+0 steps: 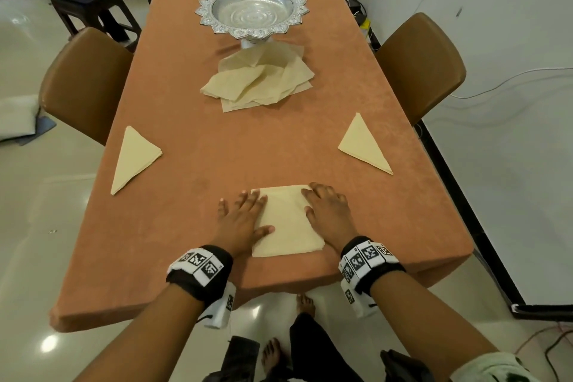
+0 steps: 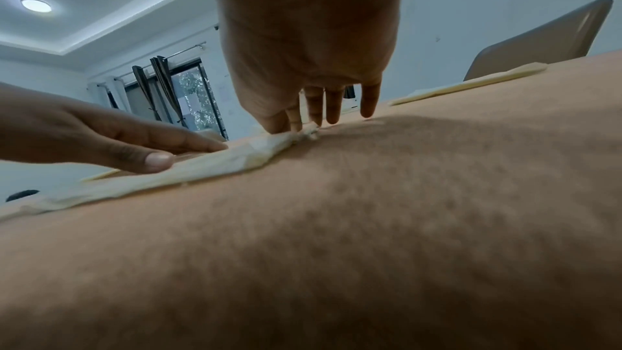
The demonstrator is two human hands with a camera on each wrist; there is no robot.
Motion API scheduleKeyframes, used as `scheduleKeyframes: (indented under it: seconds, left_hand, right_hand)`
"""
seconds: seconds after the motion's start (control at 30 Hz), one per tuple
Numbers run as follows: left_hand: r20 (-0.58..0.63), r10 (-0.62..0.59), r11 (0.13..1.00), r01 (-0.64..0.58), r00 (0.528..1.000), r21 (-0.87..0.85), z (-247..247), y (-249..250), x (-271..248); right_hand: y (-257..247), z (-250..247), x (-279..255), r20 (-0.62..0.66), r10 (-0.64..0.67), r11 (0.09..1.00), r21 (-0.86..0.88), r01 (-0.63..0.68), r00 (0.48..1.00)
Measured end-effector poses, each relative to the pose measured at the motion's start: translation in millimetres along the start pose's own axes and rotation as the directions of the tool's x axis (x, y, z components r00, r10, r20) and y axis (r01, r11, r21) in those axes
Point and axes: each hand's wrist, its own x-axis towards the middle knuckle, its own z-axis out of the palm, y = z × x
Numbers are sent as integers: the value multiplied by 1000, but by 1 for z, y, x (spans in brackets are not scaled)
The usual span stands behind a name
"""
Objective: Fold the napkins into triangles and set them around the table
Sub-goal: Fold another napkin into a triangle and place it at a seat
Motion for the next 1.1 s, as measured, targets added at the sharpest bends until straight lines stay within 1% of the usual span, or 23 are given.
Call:
scheduleKeyframes:
  seconds: [0.07,0.17,0.23,0.27,0.33,0.4,0.47,0.53,0.57,0.7,0.73,0.77,0.9,0.97,1.03,1.07,1.1]
  left_hand:
    - [-36,-50,995,47,998,-87,-6,-7,2]
    - [-207,-97,986,65,973,-156,-9,-12,-17]
    - [-320,-96,989,55,942,-136,1,-14,-40]
    - [-358,-71,993,32,931,-114,8,-15,-51]
    - [-397,6,998,-33,918,-61,23,-15,-69]
    - [-406,69,996,-82,911,-16,35,-14,-77]
    - [-412,81,995,-100,907,-25,39,-12,-76]
    - [-452,82,989,-127,888,-71,38,-11,-72]
    - [-466,100,987,-145,879,-62,37,-11,-68]
    - [-479,258,966,-212,839,149,31,-11,-54]
    - [-481,275,960,-213,833,180,29,-12,-52]
    - [-486,280,958,-206,828,202,29,-13,-51]
    - [-527,253,967,-187,812,176,37,-11,-65]
    - [-503,240,970,-186,830,156,46,-7,-79]
    - [-458,236,971,-194,857,138,55,-1,-92]
    - [-450,221,975,-192,865,111,57,2,-96]
    - [-466,194,981,-182,863,72,57,5,-99]
  right_hand:
    - [-1,-4,-3,-41,29,999,30,-28,999]
    - [2,-6,-23,-200,61,989,144,-33,978]
    - [10,-2,-43,-280,20,981,192,35,960]
    - [15,2,-53,-281,-22,976,203,81,959]
    - [24,9,-70,-245,-126,968,183,173,961]
    - [32,16,-79,-215,-202,964,126,233,955]
    - [37,19,-81,-203,-204,969,99,228,958]
    - [35,21,-78,-219,-194,973,81,216,956]
    - [32,21,-76,-223,-200,975,57,217,954]
    - [24,19,-67,-219,-249,969,-66,240,943]
    - [23,19,-67,-214,-255,967,-84,242,943]
    - [23,18,-68,-218,-258,966,-86,245,941]
    - [22,16,-89,-260,-275,961,-70,266,925]
    - [26,20,-108,-287,-291,956,-68,284,913]
    - [30,28,-124,-278,-303,953,-72,295,911]
    - [31,30,-129,-272,-308,951,-79,298,912]
    - [31,29,-132,-275,-309,951,-85,297,911]
